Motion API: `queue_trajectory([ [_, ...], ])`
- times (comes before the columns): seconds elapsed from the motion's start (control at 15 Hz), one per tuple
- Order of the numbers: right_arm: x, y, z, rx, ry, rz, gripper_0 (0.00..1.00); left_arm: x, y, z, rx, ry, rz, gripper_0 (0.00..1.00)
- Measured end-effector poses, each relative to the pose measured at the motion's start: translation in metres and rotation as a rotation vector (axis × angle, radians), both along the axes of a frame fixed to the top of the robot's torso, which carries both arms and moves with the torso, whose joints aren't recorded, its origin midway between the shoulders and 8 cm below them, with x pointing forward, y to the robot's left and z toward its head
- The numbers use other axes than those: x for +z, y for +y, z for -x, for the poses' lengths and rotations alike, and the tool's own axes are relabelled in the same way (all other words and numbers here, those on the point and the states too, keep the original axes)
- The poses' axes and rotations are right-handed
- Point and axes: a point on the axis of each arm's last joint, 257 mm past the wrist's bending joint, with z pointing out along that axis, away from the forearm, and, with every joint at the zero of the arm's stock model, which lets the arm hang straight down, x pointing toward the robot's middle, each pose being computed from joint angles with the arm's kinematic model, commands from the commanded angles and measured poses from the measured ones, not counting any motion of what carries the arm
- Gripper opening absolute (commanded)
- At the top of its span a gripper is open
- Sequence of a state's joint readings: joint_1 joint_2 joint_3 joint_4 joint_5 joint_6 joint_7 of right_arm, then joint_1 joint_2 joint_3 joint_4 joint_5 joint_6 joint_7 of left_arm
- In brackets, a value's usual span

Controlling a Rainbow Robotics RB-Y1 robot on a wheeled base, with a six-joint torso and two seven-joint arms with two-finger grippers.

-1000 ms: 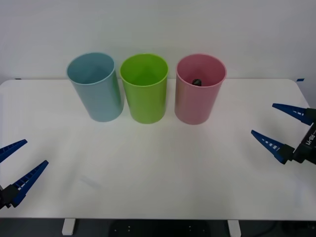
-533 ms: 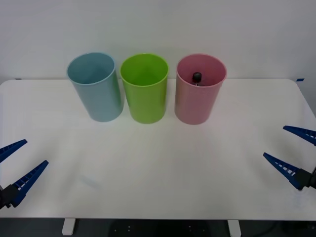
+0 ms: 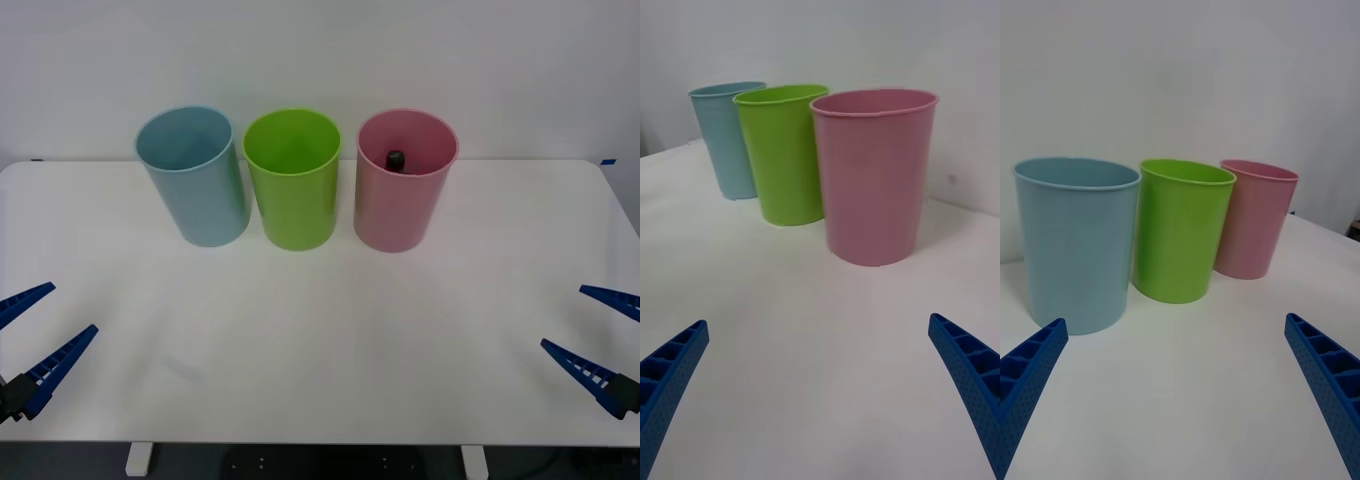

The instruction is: Grasp the object on the table and drop it into the matching bin: aluminum can to the light blue bin, PET bottle to the pink bin.

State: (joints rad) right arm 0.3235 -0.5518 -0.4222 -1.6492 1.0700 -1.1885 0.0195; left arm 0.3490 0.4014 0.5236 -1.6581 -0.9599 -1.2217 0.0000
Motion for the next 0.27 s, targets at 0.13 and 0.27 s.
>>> queue_trajectory([
  [0.13,-0.0064,0.0004,0.0052,0.0,0.019,-0.004,1.0,0.0,0.0,0.0,0.0,0.0,0.0,1.0],
  [0.27,-0.0079,0.0005,0.0062,-0.001,0.024,-0.005,1.0,0.0,0.0,0.0,0.0,0.0,0.0,1.0],
])
